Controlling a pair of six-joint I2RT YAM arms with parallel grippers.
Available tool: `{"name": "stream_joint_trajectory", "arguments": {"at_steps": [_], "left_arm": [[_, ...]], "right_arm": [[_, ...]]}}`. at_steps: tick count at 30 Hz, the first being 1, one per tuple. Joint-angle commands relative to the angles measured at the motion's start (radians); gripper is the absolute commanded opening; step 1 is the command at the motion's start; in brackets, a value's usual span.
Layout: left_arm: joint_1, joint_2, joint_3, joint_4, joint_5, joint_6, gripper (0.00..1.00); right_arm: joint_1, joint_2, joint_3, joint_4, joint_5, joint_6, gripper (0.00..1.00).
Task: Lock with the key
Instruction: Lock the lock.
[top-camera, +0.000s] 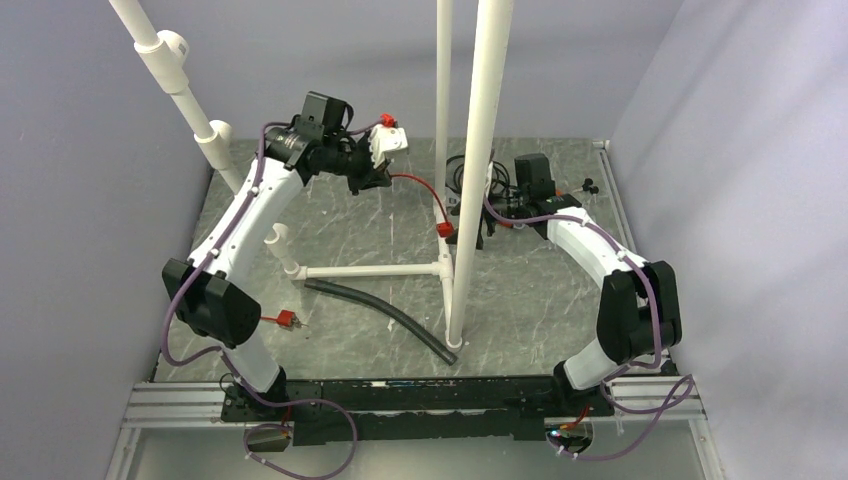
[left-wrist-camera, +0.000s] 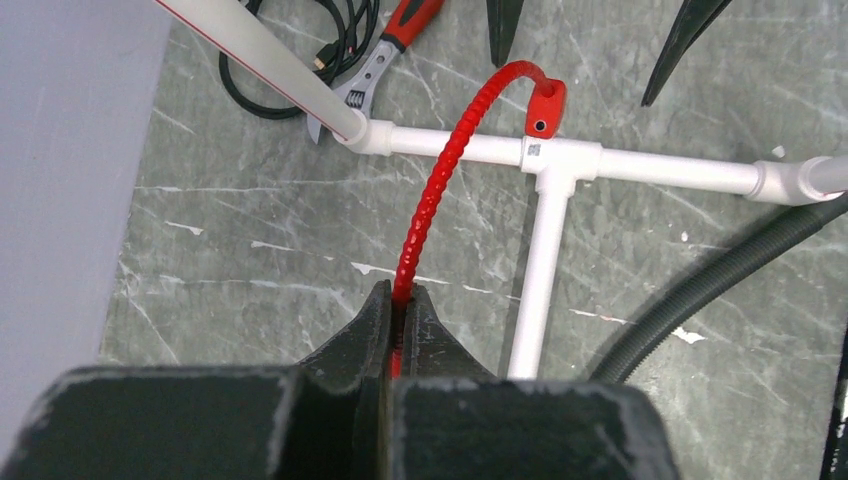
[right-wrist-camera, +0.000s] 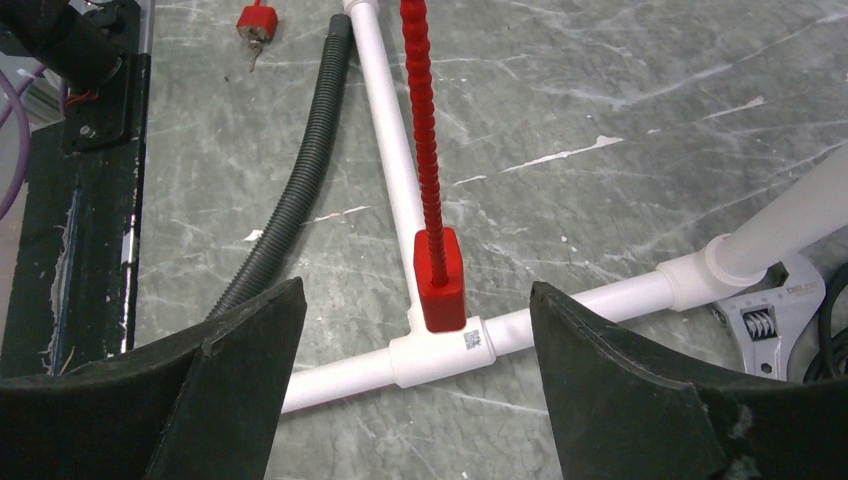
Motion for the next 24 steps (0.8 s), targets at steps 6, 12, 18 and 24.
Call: {"name": "stream_joint_trajectory", "arguments": {"at_steps": [6,12,18,24], "left_arm": [[0.002,-0.084,0.042,0.126,0.068,-0.156,0.00],[0.005,-0.099,0.024,0.160,0.080,-0.203,0.00],[0.033,-0.108,0.002,0.192,0.104,-0.263,0.00],[0.038,-0.127,-0.046,0.238,0.130,-0.319,0.00]], "right_arm": [[0.010,-0.001,-0.017,0.056,-0.076,-0.029,0.77],[0.013,0.014,0.020,0.065,-0.096,0.000,0.69],[0.014,0.015,0.035,0.041,-0.098,-0.011,0.45],[0.015,0.001,0.044,0.088,-0.113,0.063,0.29]]}}
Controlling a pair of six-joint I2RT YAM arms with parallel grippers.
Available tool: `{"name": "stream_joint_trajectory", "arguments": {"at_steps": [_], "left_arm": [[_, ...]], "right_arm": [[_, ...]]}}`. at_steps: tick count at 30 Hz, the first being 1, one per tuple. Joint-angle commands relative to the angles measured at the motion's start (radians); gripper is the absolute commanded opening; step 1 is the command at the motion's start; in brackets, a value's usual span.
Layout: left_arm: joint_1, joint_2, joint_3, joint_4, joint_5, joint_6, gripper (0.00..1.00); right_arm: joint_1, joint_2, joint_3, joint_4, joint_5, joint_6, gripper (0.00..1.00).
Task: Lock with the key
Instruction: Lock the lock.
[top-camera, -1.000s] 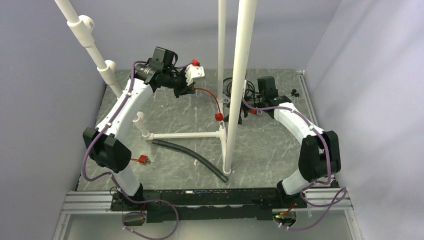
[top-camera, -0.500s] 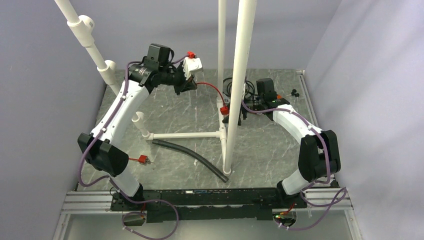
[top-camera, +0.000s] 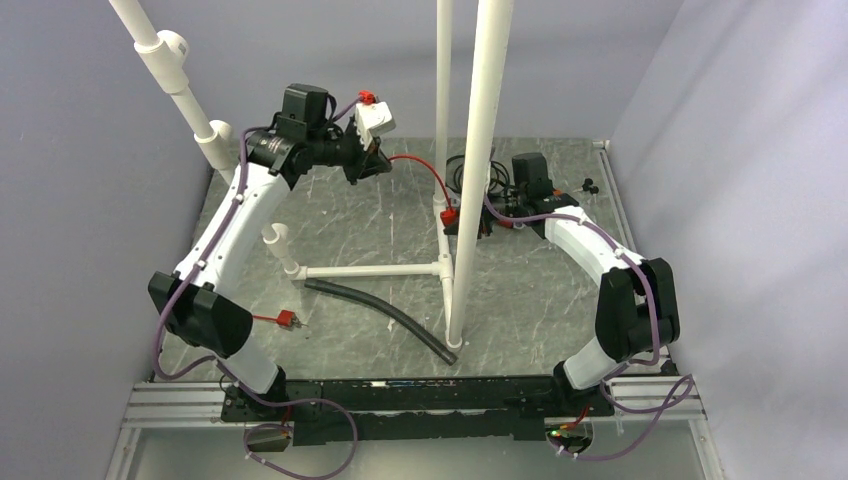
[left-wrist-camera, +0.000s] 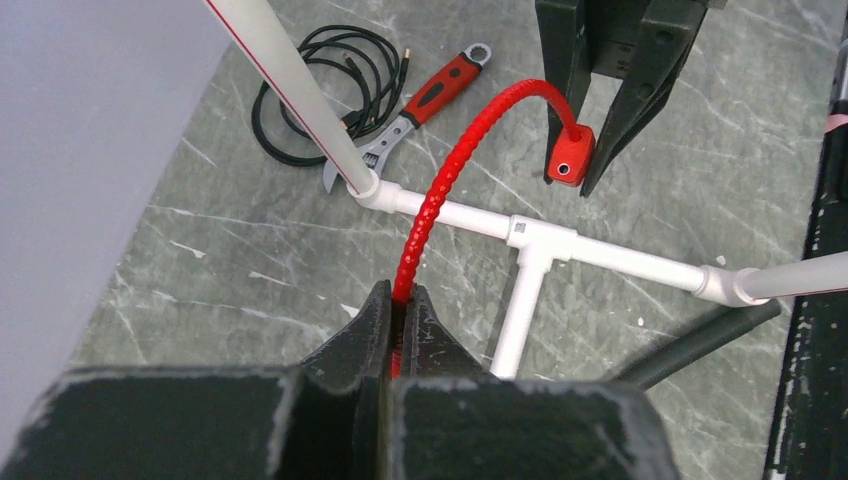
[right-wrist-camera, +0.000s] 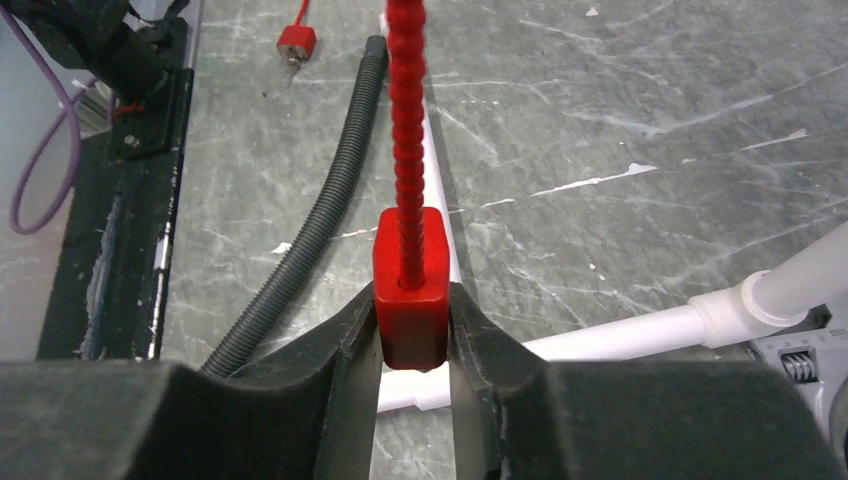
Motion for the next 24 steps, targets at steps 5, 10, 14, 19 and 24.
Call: {"name": "stream_joint_trajectory", "arguments": {"at_steps": [5,10,14,19,24], "left_arm": [[0.006,-0.076,-0.071,0.142,0.094,-0.157,0.00],[0.005,-0.101,-0.155,0.255,0.131,-0.325,0.00],[0.004,-0.136,-0.250,0.449,0.141,-0.567,0.00],[-0.030,-0.182,-0.396,0.717,0.146,-0.841,0.00],[-0.113,-0.186,-0.465,0.822,0.115,-0.900,0.00]], "right_arm": [[0.004,-0.025,0.062,0.150,-0.077,0.168,0.16],[0.009,-0.047,0.064,0.228,-0.084,0.256,0.01],[0.025,-0.070,0.055,0.233,-0.062,0.253,0.00],[0.052,-0.077,0.054,0.224,-0.035,0.233,0.00],[0.083,-0.083,0.044,0.214,-0.015,0.204,0.00]]}}
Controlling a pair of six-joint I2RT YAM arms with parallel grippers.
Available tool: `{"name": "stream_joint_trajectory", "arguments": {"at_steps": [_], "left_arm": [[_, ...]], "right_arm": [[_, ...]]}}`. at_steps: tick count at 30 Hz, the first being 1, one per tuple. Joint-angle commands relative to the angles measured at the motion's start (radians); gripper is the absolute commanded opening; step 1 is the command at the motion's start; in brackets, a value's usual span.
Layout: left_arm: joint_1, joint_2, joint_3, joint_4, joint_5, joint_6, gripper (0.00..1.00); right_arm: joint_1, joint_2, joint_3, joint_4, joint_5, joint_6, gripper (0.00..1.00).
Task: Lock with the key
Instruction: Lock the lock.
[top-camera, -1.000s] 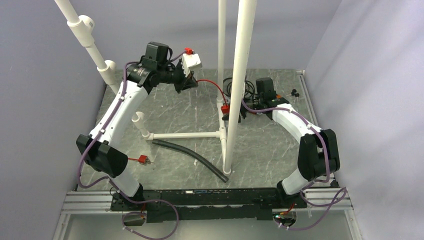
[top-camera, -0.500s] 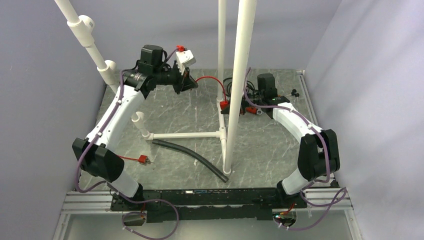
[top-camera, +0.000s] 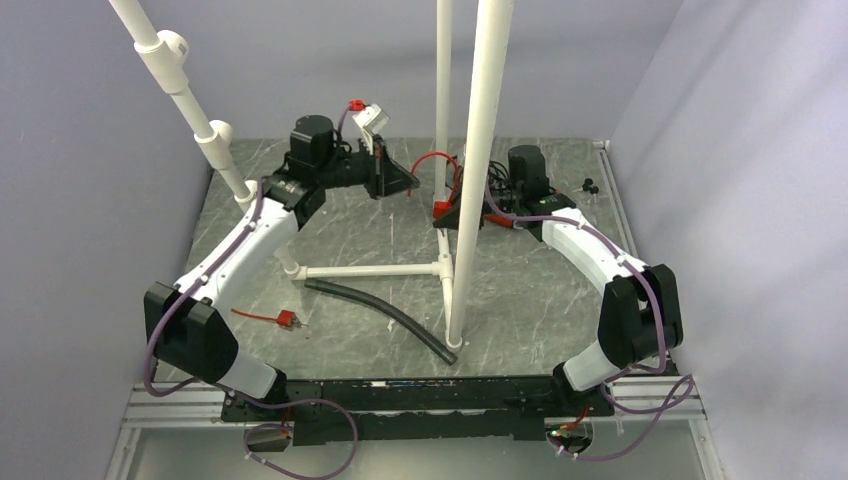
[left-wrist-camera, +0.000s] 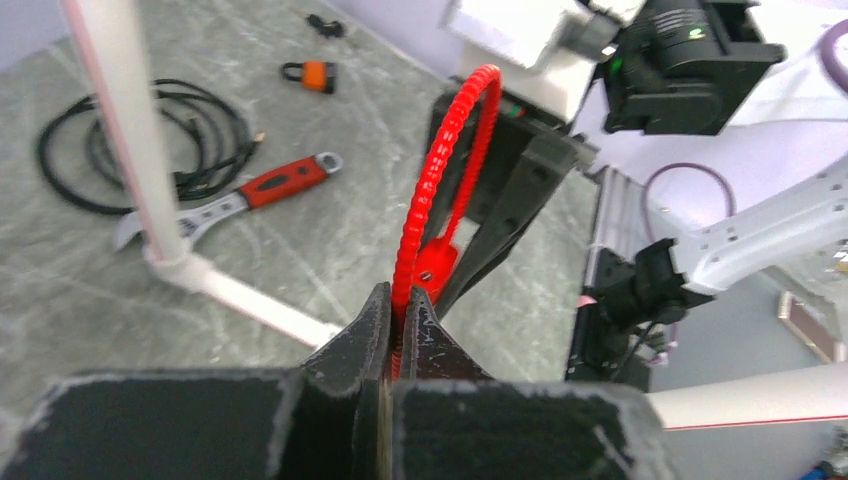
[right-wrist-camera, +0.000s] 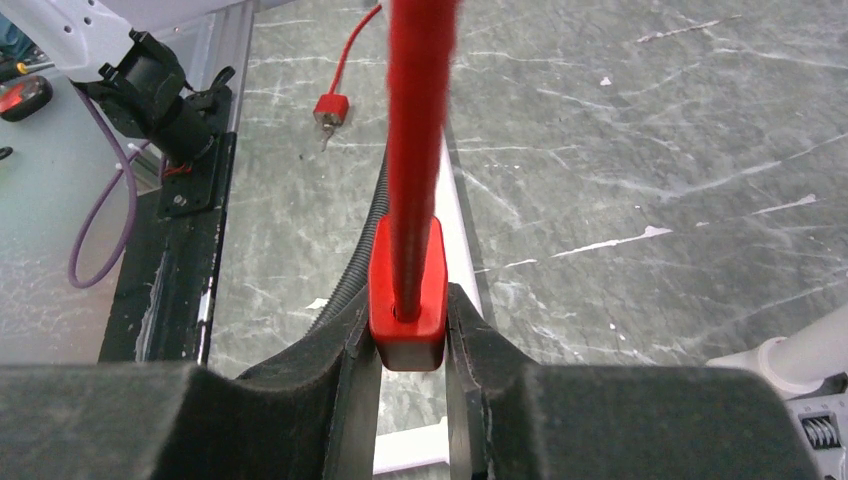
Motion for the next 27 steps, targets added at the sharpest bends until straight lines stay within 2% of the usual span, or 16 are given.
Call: {"name": "stream_joint_trajectory", "arguments": {"at_steps": [1,10,15,27], "left_arm": [[-0.077,-0.037,-0.049,0.215,0.009,-0.170,0.00],[-0.125,-0.031,-0.125,0.336,-0.032,-0.238,0.00],[-0.129,-0.018,-0.109,0.360,-0.037,-0.261,0.00],[-0.147,0.008,-0.104,0.384,-0.057,-0.245,0.00]], "right_arm": [[0.030,-0.050,0.029,0.049,0.003,-0.032,0.00],[0.051,-0.055,0.043,0.002,0.007,-0.060,0.00],[0.076,-0.045,0.063,-0.092,0.025,-0.142,0.00],[0.116,-0.032,0.089,-0.155,0.008,-0.164,0.00]]}}
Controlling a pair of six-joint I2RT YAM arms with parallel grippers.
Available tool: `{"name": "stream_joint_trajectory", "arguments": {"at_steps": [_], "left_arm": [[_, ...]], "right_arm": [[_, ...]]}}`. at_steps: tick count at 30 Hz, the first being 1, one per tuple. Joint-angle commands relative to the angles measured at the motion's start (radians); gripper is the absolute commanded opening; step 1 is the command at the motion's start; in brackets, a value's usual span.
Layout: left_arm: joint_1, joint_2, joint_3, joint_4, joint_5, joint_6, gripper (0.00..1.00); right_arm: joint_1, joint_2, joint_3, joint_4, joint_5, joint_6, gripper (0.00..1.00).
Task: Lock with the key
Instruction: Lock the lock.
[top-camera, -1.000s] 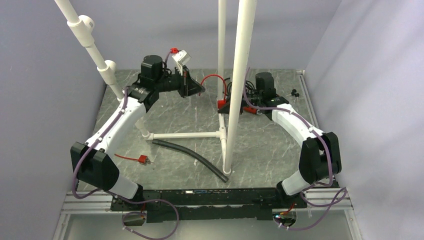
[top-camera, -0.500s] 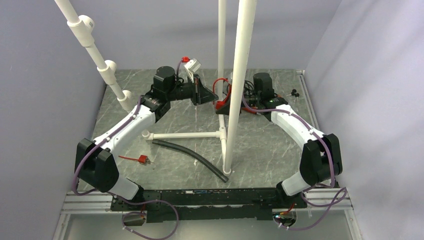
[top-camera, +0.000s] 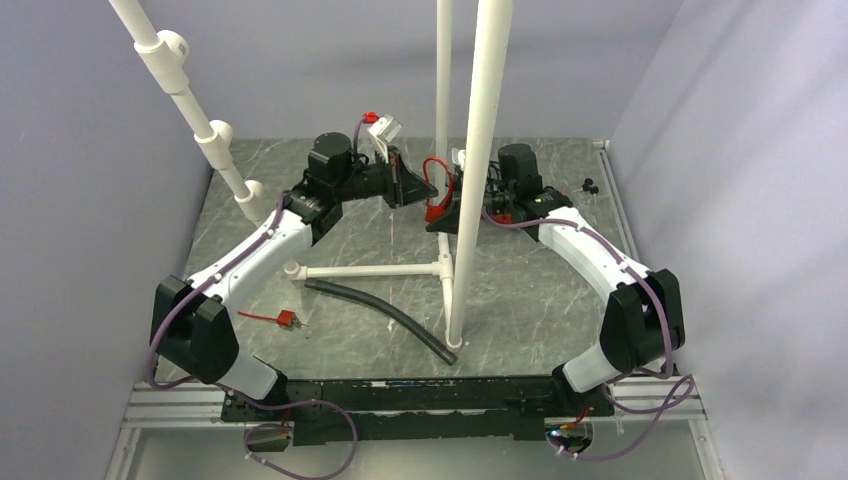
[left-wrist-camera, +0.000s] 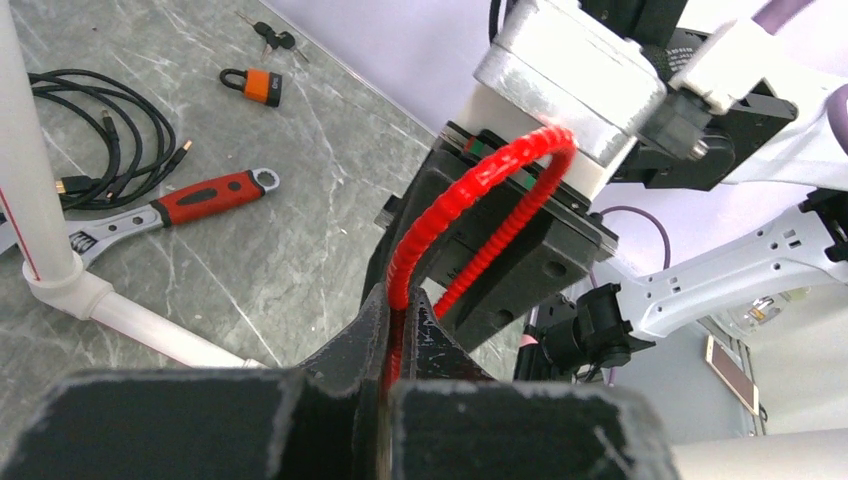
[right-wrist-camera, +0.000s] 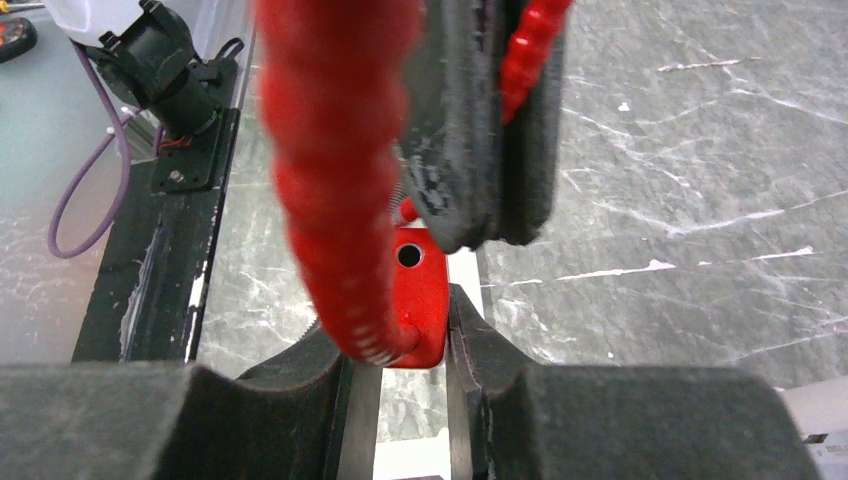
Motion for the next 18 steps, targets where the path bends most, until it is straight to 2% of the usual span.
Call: {"name": "stream_joint_trajectory", "arguments": {"at_steps": [1,10,18], "left_arm": [[-0.041,0.002,0.027,0.130,0.021,-0.010,0.00],[-0.041,-0.020,0.031,0.130,0.065,-0.041,0.00],[-0.040,-0.077,0.010,0.035,0.052,0.032,0.00]], "right_arm": [[0.049,-0.011,0.038,-0.050,-0.024,-0.041,0.00],[0.040,0.023,0.043,-0.057,-0.025,0.002,0.00],[0.014,0.024,0.047,-0.054,-0.039,0.029,0.00]]}}
